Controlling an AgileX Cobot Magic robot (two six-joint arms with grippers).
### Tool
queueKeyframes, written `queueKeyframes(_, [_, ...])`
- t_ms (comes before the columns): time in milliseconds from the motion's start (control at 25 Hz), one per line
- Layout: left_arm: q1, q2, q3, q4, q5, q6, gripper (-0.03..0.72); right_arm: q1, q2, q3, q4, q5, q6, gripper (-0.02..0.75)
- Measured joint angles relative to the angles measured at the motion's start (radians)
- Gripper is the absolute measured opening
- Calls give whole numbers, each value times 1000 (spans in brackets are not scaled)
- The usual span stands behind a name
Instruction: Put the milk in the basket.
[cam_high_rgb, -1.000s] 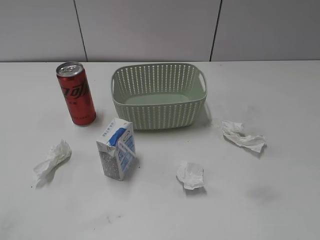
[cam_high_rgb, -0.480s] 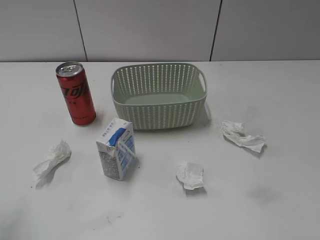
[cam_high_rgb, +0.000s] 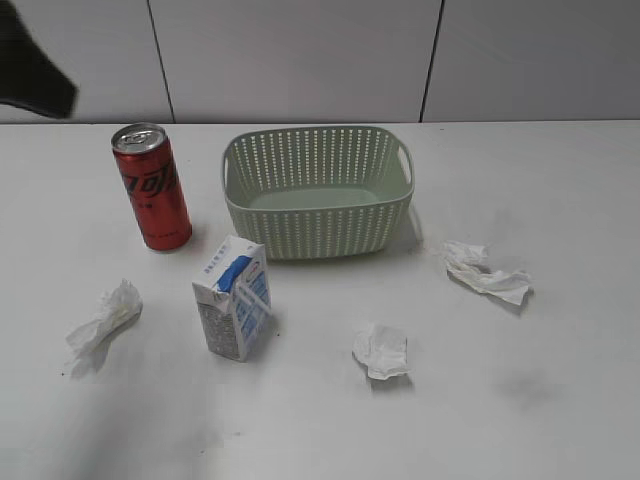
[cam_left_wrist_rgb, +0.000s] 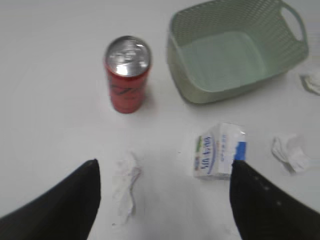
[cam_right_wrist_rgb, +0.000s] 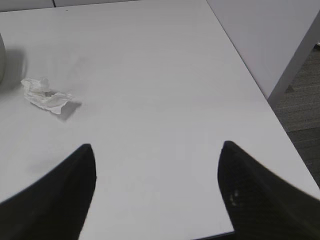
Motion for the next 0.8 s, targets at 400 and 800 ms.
queueKeyframes(400, [-309,379,-68,93,-18,-77,598,0,0,0,0,0,0,587])
queueKeyframes(800, [-322,601,-83,114,-112,-100,596,0,0,0,0,0,0,587])
